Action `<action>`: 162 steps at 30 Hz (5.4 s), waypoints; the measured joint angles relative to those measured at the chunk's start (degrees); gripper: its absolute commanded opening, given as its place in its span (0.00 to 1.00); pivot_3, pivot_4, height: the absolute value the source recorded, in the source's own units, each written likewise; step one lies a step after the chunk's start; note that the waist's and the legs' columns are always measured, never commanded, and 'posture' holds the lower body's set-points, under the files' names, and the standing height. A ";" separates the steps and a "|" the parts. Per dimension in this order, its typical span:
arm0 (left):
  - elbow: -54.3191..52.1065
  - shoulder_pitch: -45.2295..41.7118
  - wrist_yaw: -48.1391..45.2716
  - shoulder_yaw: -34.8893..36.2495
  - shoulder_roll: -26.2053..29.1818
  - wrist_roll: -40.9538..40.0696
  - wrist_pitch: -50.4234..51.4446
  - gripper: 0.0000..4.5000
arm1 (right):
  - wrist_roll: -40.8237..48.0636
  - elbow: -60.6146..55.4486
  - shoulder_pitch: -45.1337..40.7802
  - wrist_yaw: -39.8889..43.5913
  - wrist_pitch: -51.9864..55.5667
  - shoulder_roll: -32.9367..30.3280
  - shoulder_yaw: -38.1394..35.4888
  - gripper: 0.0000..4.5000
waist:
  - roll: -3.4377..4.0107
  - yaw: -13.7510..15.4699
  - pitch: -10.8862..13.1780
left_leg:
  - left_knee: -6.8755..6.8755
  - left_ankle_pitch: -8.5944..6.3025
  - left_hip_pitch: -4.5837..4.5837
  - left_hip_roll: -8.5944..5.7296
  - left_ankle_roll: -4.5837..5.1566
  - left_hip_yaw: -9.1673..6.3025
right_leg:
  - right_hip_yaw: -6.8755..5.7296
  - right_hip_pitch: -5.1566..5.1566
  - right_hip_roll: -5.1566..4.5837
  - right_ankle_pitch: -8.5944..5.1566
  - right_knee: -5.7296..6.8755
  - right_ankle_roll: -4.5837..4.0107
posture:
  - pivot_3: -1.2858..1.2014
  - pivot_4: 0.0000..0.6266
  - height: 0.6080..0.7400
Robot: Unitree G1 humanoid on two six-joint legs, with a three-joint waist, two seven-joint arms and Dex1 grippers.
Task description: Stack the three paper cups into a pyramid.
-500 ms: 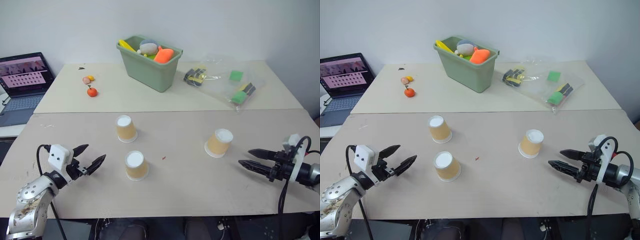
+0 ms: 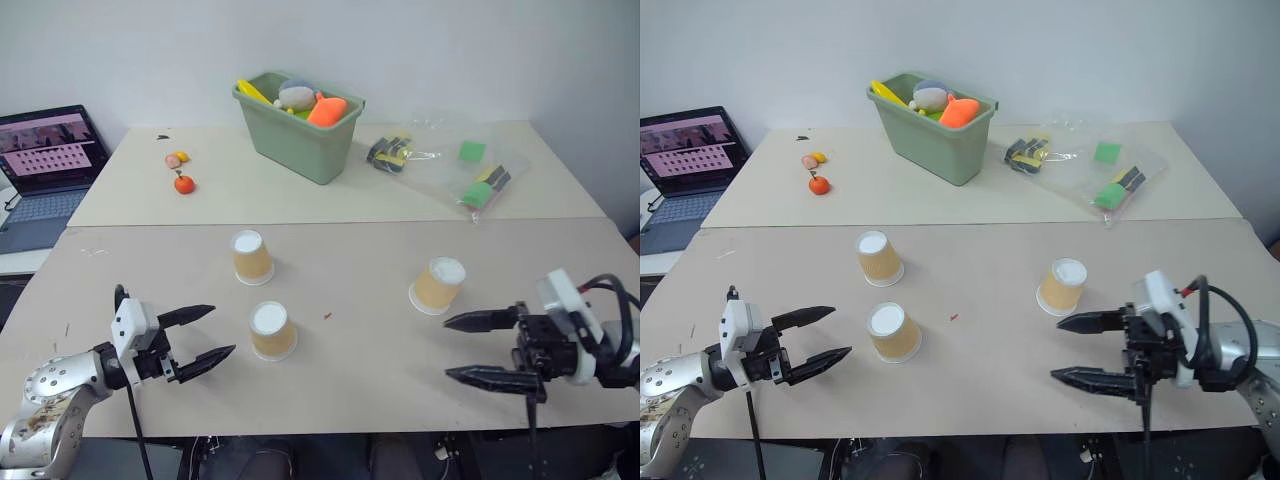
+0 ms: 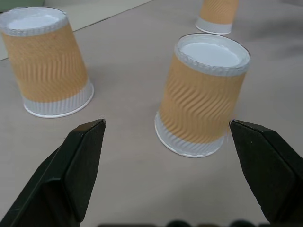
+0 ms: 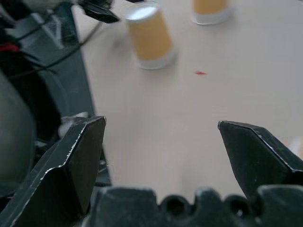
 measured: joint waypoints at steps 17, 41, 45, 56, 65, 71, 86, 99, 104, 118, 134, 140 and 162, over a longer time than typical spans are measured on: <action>-1.72 -9.08 2.97 -9.05 -2.84 0.58 5.44 0.99 | 4.25 0.59 -8.22 -5.41 2.04 0.60 1.28 1.00 | -0.02 0.83 0.01 | 0.00 0.00 -0.02 -0.03 0.01 0.00 | -0.01 -0.05 0.00 0.29 0.00 -0.46 | 0.52 0.24 1.00; -1.41 -20.29 9.19 -15.93 -9.07 0.43 13.69 0.55 | 4.29 0.44 -8.75 -8.97 2.02 1.89 1.36 1.00 | -0.04 0.72 0.02 | 0.02 0.01 -0.03 -0.04 -0.01 0.00 | -0.01 -0.04 0.00 0.30 0.00 -0.47 | 0.52 0.24 1.00; 0.75 -23.20 11.23 -16.97 -10.74 2.13 13.73 0.55 | 5.06 0.45 -9.29 -9.14 2.02 1.91 1.35 1.00 | -0.05 0.83 0.02 | 0.04 0.01 -0.02 -0.04 -0.01 0.00 | -0.01 -0.01 0.00 0.30 -0.01 -0.47 | 0.52 0.24 1.00; 13.19 -39.27 16.10 -22.67 -21.98 10.14 9.51 0.55 | 5.18 0.91 -11.14 -10.13 1.99 2.80 1.97 1.00 | -0.11 0.85 0.04 | 0.11 0.03 -0.09 -0.11 -0.05 0.00 | -0.01 0.00 -0.04 0.36 -0.11 -0.41 | 0.52 0.24 1.00; 24.02 -42.92 14.03 -27.00 -27.96 14.55 3.20 0.55 | 5.20 -0.13 -10.44 -12.36 1.99 3.93 2.64 1.00 | -0.13 0.75 0.05 | 0.11 0.09 -0.10 -0.11 -0.14 0.00 | -0.01 0.01 -0.04 0.40 -0.22 -0.37 | 0.52 0.24 1.00; 22.24 -40.64 8.57 -27.67 -26.10 13.27 5.49 0.99 | 5.26 -0.30 -10.40 -12.94 1.99 3.93 2.63 1.00 | -0.12 0.69 0.04 | 0.12 0.06 -0.08 -0.10 -0.08 0.00 | -0.01 0.00 -0.02 0.40 -0.18 -0.37 | 0.52 0.24 1.00; 1.98 -30.32 22.33 -14.12 -22.61 8.18 11.24 0.99 | 5.28 0.80 -12.16 -12.15 1.99 4.10 3.97 1.00 | -0.12 0.68 0.04 | 0.12 0.08 -0.09 -0.09 -0.12 0.00 | 0.02 -0.06 -0.03 0.40 -0.09 -0.37 | 0.52 0.24 1.00; -13.26 -11.13 30.85 -2.68 -17.48 2.39 18.21 0.99 | -7.09 11.14 -2.58 -9.02 -3.68 1.39 0.25 1.00 | -0.12 0.79 0.04 | 0.11 0.05 -0.02 -0.08 -0.06 0.01 | 0.02 0.00 -0.02 0.39 -0.02 -0.39 | 0.52 0.24 1.00; -10.95 -8.99 32.89 -0.94 -17.45 4.15 15.22 0.99 | -7.41 11.62 -1.83 -8.91 -4.25 1.65 -1.10 1.00 | -0.11 0.77 0.04 | 0.11 0.05 -0.02 -0.07 -0.07 0.02 | 0.04 0.00 -0.01 0.39 -0.03 -0.39 | 0.52 0.24 1.00; 5.31 -18.59 33.84 -3.57 -17.47 9.84 7.71 0.99 | -6.62 10.45 -3.83 -9.50 -4.02 2.76 -1.19 1.00 | -0.11 0.87 0.04 | 0.11 0.05 -0.05 -0.09 -0.07 0.02 | 0.04 -0.01 -0.02 0.40 -0.07 -0.40 | 0.52 0.24 1.00; 12.45 -27.35 28.23 -11.52 -18.29 11.30 6.31 0.99 | -4.87 9.21 -4.24 -10.69 -3.16 2.73 -3.35 1.00 | -0.11 0.62 0.03 | 0.12 0.06 -0.05 -0.09 -0.08 0.02 | 0.04 -0.03 -0.02 0.40 -0.05 -0.39 | 0.52 0.24 1.00; 17.71 -29.91 27.86 -12.23 -18.32 12.42 6.10 0.99 | -4.87 9.20 -4.80 -11.10 -3.15 2.74 -3.34 1.00 | -0.12 0.78 0.04 | 0.12 0.06 -0.04 -0.09 -0.08 0.02 | 0.04 -0.02 -0.02 0.40 -0.03 -0.39 | 0.52 0.24 1.00; 21.85 -35.97 18.48 -17.29 -19.53 14.17 4.85 0.45 | -4.98 9.22 -5.29 -11.34 -3.13 2.75 -3.02 1.00 | -0.14 0.44 0.04 | 0.14 0.23 -0.09 -0.10 -0.38 0.02 | 0.04 -0.05 -0.02 0.42 -0.04 -0.36 | 0.52 0.24 1.00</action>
